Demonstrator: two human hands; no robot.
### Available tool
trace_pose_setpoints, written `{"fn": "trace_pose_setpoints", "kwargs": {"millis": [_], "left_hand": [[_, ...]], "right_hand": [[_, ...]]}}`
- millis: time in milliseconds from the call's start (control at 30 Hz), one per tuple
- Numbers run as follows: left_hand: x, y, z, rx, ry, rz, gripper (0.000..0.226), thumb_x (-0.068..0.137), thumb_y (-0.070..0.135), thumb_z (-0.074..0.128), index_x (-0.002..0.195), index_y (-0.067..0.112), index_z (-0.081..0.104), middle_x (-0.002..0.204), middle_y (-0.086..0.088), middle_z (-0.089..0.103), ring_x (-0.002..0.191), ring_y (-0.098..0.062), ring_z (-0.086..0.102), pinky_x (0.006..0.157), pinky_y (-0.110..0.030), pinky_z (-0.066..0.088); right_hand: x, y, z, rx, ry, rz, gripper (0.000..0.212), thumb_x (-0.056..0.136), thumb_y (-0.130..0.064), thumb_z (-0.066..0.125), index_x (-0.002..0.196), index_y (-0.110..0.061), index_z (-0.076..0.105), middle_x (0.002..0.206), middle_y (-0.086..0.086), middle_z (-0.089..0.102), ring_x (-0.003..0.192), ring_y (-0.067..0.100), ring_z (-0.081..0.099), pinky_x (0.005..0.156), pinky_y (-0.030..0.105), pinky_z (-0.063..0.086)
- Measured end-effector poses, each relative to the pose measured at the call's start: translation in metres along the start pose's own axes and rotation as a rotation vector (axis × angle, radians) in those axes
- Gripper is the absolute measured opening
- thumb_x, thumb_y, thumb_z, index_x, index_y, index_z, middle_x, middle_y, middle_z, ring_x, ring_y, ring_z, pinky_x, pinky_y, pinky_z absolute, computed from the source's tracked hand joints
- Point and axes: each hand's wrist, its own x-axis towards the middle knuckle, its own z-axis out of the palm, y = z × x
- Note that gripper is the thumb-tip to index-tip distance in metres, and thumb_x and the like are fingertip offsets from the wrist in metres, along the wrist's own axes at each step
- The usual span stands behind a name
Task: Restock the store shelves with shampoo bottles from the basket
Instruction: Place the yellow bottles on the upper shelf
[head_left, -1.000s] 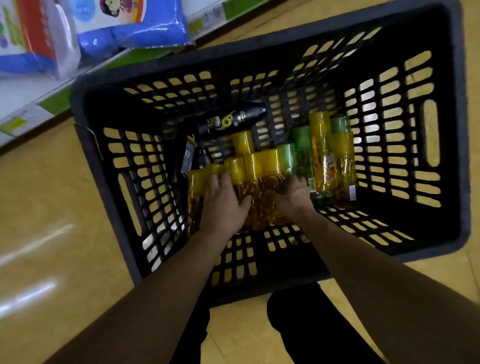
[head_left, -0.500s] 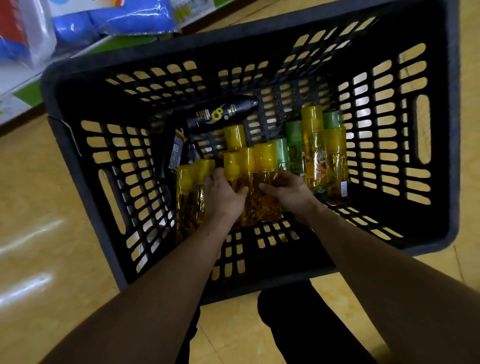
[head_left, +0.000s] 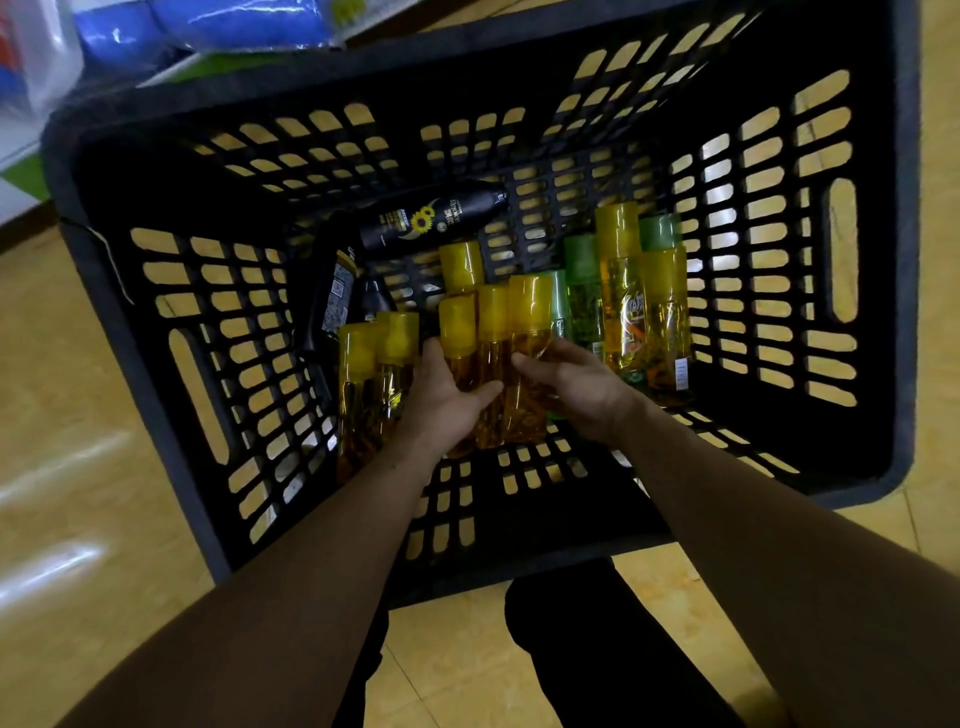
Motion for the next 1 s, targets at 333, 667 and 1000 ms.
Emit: {"fn": "trace_pose_setpoints", "kwargs": {"millis": [333, 667, 1000], "left_hand": [[0.007, -0.008, -0.016, -0.245, -0.084, -0.161, 0.113, 0.072, 0.052, 0.082, 0.158, 0.028, 0.012, 0.165, -0.005, 0.019, 0.148, -0.030, 0.025, 0.116, -0.056, 0.028], [-0.017, 0.004, -0.042, -0.507, -0.227, -0.142, 0.042, 0.079, 0.028, 0.082, 0.104, 0.040, 0.049, 0.102, 0.011, 0.062, 0.100, -0.010, 0.059, 0.072, -0.029, 0.045], [-0.076, 0.062, -0.114, -0.556, -0.352, 0.013, 0.052, 0.080, 0.023, 0.078, 0.128, 0.026, 0.058, 0.119, 0.002, 0.071, 0.108, -0.015, 0.067, 0.076, -0.035, 0.056]], "right_hand": [[-0.005, -0.007, 0.007, 0.083, -0.041, -0.025, 0.086, 0.089, -0.019, 0.072, 0.158, -0.019, 0.020, 0.127, 0.006, 0.063, 0.090, 0.014, 0.068, 0.067, 0.026, 0.054], [-0.031, -0.015, 0.015, 0.113, -0.026, -0.087, 0.075, 0.088, -0.026, 0.072, 0.152, -0.019, 0.034, 0.112, 0.008, 0.073, 0.097, 0.027, 0.072, 0.079, 0.045, 0.057], [-0.119, -0.062, 0.047, 0.110, -0.064, -0.258, 0.099, 0.074, -0.048, 0.081, 0.155, -0.027, 0.029, 0.145, 0.010, 0.054, 0.127, 0.025, 0.056, 0.105, 0.054, 0.047]]}}
